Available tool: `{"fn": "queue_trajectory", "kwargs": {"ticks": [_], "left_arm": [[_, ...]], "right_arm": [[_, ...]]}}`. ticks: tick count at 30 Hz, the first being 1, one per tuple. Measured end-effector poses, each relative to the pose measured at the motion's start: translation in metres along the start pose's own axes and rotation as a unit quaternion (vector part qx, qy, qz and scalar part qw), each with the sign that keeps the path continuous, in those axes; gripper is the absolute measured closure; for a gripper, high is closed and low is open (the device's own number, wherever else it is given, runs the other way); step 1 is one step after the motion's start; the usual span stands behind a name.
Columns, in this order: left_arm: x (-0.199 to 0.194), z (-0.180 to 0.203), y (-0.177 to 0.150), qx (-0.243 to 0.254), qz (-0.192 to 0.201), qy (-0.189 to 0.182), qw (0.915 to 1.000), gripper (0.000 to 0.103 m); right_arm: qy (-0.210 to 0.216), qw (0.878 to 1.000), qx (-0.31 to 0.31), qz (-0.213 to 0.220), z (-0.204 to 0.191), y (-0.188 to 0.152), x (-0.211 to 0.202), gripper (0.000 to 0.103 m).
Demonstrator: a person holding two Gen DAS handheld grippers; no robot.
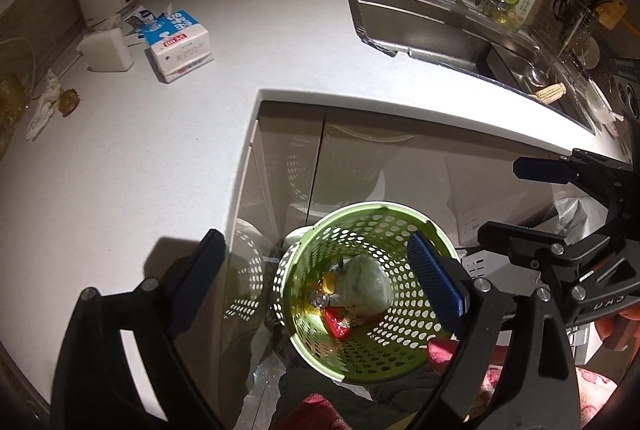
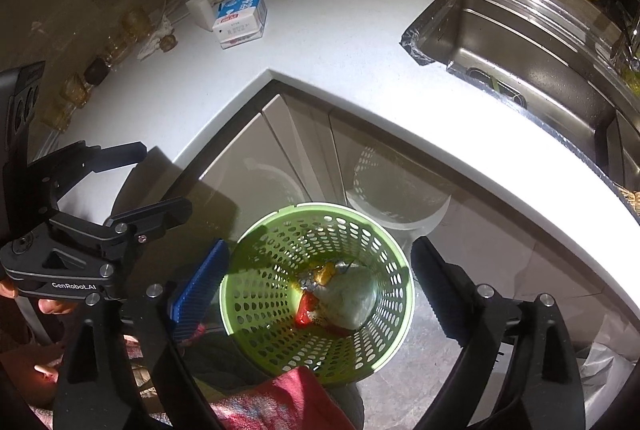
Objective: Collect trash
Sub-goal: 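Grasp the brown taro with the left tool while the right tool grasps the milk carton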
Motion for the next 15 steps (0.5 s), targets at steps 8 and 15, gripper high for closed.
{"fn": "queue_trajectory", "kwargs": {"ticks": [8,15], "left_arm": [[-0.015,-0.038,0.009,-0.027,0.024,0.019,0.9992,0.012],[-0.026,-0.096,0.023,-0.074,0.045,0.052,0.9949,0.011]], "right_arm": [[-0.006,1.000,-0.017,0.014,-0.014,0.034,0.000,0.007],[-0.002,0.999,-0.041,0.032,-0.041,0.085,0.009,0.006]]}}
Point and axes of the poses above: each gripper's, at about its wrist camera, not at the fingertips, and x roughly the way its jaws point, z to its right, y to its top, the point moved 2 cm from there along x, roughly the way its jaws point, and after that the axes turned 8 degrees about -z, right-handed, at the moved point
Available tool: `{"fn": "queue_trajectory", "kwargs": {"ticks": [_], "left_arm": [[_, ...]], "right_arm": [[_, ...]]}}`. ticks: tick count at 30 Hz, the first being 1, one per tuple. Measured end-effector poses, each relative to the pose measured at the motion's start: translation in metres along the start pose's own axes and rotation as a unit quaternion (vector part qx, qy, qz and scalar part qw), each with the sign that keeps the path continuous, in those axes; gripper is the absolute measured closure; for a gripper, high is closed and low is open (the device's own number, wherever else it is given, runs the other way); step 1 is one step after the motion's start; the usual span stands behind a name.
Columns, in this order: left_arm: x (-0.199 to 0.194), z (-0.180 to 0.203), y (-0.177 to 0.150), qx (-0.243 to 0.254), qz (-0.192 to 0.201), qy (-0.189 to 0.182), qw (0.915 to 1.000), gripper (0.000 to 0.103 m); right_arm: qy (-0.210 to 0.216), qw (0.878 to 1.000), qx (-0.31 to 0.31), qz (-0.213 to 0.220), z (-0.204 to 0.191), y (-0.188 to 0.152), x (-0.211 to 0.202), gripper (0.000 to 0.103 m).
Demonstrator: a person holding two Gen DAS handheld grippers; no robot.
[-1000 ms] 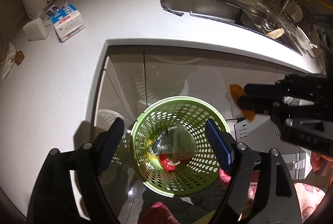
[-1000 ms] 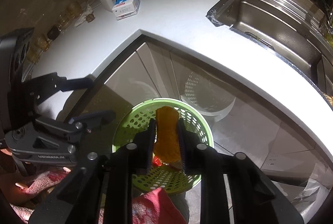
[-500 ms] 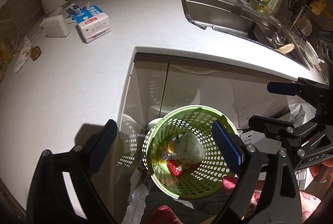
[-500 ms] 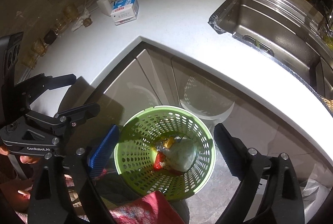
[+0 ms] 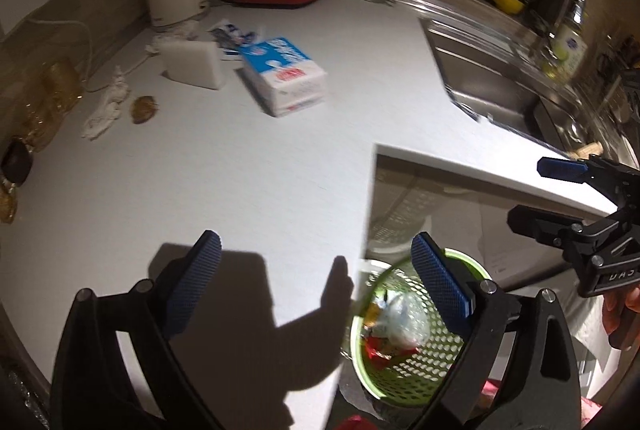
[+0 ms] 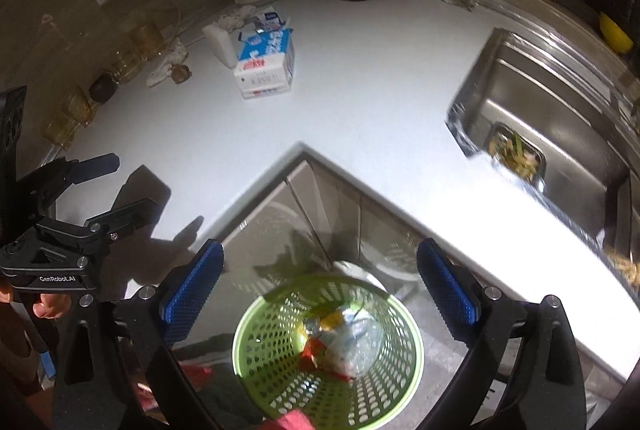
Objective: Collect trash
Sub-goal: 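Grasp the brown taro with the left tool while the right tool grasps the milk carton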
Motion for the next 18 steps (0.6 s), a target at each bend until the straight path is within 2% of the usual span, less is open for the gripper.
{"fn": "queue_trajectory", "kwargs": {"ticks": [2,7,12,18], "left_arm": [[0.000,-0.020,0.008,-0.015,0.009,0.011,0.9998,0.008],[0.007,-0.070,0.031,-0.039,0.037,0.052,0.9972,0.008],[0.025,-0.112,0.056,-0.057,0.059,0.055,0.9951,0.008],[0.060,-0.158,0.088,-0.092,0.069,0.037,0.9926,0.008]], "right_arm": [[0.002,1.000,-0.006,0.006,-0.008,0.017,0.005,0.006],[0.014,1.000,-0.016,0.016,-0.030,0.061,0.022,0.004],[0.024,0.999,-0.009,0.020,-0.045,0.103,0.045,0.004],[0.015,1.000,0.002,0.021,-0.055,0.146,0.083,0.003]]}}
Point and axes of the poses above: each gripper's, at about its wrist camera, not at the fingertips, and x roughly the way its jaws point, z to its right, y to its top, the point moved 2 cm from there along x, roughly the way its jaws point, and after that the axes turned 8 degrees about -z, right-handed, at the moved point
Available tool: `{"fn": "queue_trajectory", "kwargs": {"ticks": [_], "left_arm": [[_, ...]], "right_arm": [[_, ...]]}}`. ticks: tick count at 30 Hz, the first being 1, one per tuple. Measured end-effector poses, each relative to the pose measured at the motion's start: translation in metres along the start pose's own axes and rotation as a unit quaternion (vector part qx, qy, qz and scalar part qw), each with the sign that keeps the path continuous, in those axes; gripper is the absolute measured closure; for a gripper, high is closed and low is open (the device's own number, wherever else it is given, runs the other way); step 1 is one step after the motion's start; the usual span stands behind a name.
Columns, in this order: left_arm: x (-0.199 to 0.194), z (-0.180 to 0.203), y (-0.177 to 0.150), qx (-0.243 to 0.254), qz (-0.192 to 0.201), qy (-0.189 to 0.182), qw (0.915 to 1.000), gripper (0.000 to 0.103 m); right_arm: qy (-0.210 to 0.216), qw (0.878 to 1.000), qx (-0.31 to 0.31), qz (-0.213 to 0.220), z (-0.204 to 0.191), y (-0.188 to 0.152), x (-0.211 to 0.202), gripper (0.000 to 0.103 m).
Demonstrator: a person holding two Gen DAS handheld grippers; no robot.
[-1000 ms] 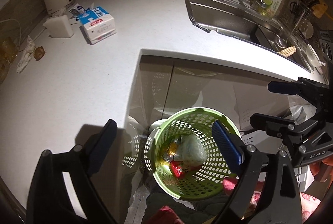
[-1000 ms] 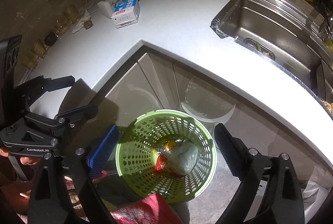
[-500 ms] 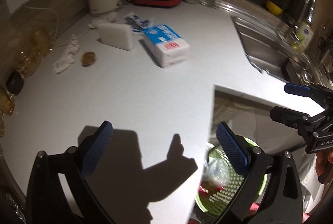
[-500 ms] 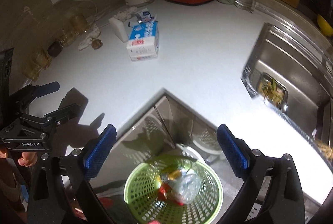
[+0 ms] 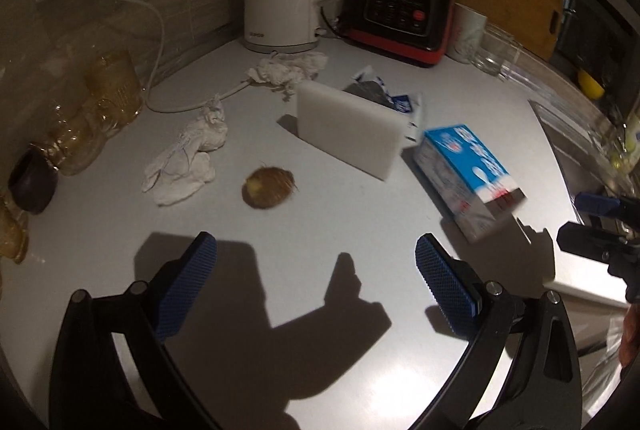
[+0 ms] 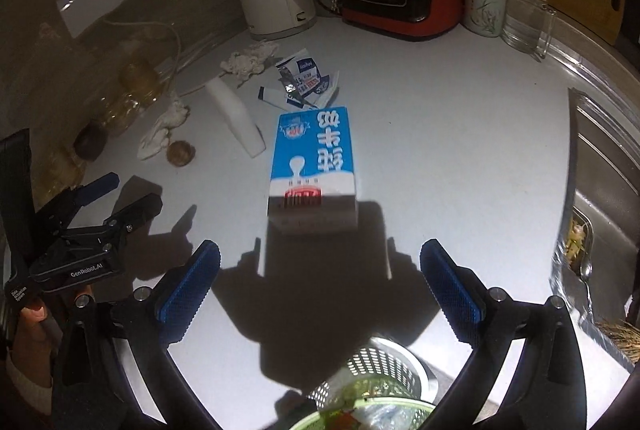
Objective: Collect trash
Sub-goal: 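Grasp the brown taro with the left tool while the right tool grasps the milk carton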
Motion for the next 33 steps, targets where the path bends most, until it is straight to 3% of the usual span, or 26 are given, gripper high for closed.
{"fn": "queue_trajectory", "kwargs": {"ticks": [10,14,16,18,20,21,22,24,33], "left_arm": [[0.055,-0.022,0.028,-0.015,-0.026,0.005,0.9996,0.012],[0.069,-0.021,0.032,-0.014,-0.038,0.011,0.9991,0.028],[0.071,-0.021,0.033,-0.012,-0.033,0.022,0.9991,0.040],[0.072,-0.020,0.035,-0.008,-0.033,0.023,0.9992,0.060],[0.074,-0.021,0.037,-0.009,-0.036,0.024,0.9990,0.066],[0.073,-0.021,0.037,-0.009,-0.036,0.023,0.9990,0.066],[0.073,-0.021,0.037,-0.008,-0.036,0.025,0.9990,0.066],[0.073,-0.020,0.036,-0.008,-0.036,0.029,0.9989,0.066],[0.048,-0.001,0.028,-0.002,-0.041,0.029,0.9987,0.066]], "right_arm": [[-0.013,0.999,0.028,-0.022,-0.005,0.034,0.058,0.003],[-0.028,0.999,0.027,-0.030,-0.009,0.040,0.075,0.003],[-0.033,0.998,0.029,-0.034,-0.009,0.043,0.082,0.003],[-0.041,0.998,0.028,-0.036,-0.010,0.044,0.086,0.003],[-0.048,0.998,0.027,-0.035,-0.009,0.044,0.088,0.004],[-0.049,0.998,0.026,-0.035,-0.008,0.044,0.088,0.009],[-0.049,0.998,0.026,-0.035,-0.008,0.043,0.088,0.023],[-0.048,0.998,0.027,-0.035,-0.006,0.044,0.088,0.036],[-0.029,0.999,0.040,-0.021,0.005,0.036,0.063,0.036]]}}
Point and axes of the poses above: each gripper's, at about its wrist camera, not at the fingertips, and x roughly the way its jaws point, z to its right, y to its top, the point moved 2 cm from there along x, roughly the way its jaws point, and after that the axes turned 8 degrees about -z, right-handed, at the moved point
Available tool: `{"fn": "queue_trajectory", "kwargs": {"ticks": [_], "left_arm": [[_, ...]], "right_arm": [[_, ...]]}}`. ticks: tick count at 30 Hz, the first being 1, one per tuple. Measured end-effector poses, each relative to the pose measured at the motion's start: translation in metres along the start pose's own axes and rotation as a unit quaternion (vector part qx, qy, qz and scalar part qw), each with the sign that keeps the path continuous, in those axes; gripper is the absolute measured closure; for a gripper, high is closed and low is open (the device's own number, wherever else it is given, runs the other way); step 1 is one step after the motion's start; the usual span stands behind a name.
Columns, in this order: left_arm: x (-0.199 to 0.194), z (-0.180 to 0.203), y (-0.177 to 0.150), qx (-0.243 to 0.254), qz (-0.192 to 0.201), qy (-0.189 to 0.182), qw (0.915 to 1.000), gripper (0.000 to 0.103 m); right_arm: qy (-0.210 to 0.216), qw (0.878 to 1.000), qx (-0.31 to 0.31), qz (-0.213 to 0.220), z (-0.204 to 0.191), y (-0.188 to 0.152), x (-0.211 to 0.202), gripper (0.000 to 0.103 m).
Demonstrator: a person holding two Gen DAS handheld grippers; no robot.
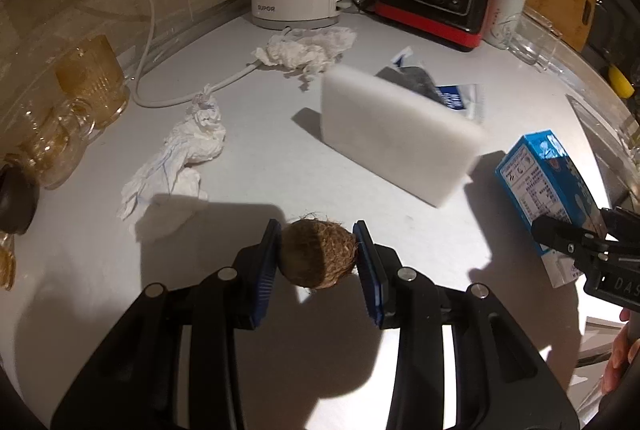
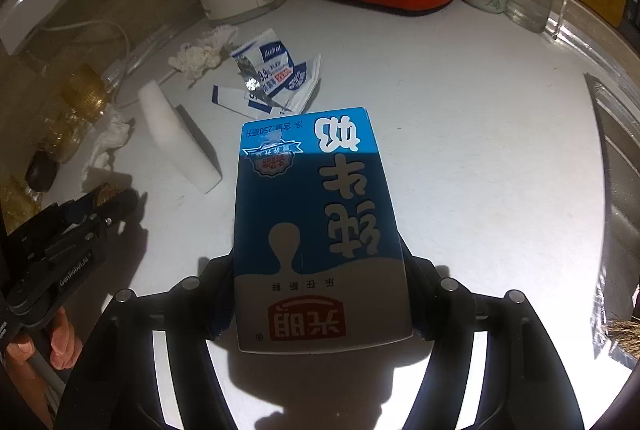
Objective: Collect trash
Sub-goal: 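Grasp the brown taro with the left tool while the right tool grasps the milk carton, then release the taro and milk carton into the green basket with both tools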
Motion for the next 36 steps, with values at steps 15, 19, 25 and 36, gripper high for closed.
{"fn": "queue_trajectory", "kwargs": {"ticks": [15,19,25,36], "left_arm": [[-0.090,0.080,-0.070,0.032,0.007,-0.053,0.9980,0.066],[-0.107,0.112,-0.099,0.054,0.003,-0.069,0.9961,0.066],[-0.123,0.152,-0.141,0.088,-0.012,-0.097,0.9913,0.066],[-0.121,0.223,-0.219,0.140,-0.071,-0.125,0.9797,0.066]], "right_arm": [[-0.005,0.999,-0.014,0.034,0.042,-0.101,-0.111,0.036],[-0.008,0.999,-0.008,0.030,0.058,-0.137,-0.129,0.036],[-0.014,1.000,0.002,0.019,0.085,-0.193,-0.150,0.036],[-0.003,1.000,0.025,-0.018,0.132,-0.262,-0.160,0.036]]}}
Point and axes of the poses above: each gripper's, at about its wrist camera, not at the fingertips, and x roughly the way its jaws point, z to its right, y to its top, the point moved 2 cm from there along x, roughly the way its jaws point, and after that the axes turned 8 degrees about -z, right-handed, at the moved point
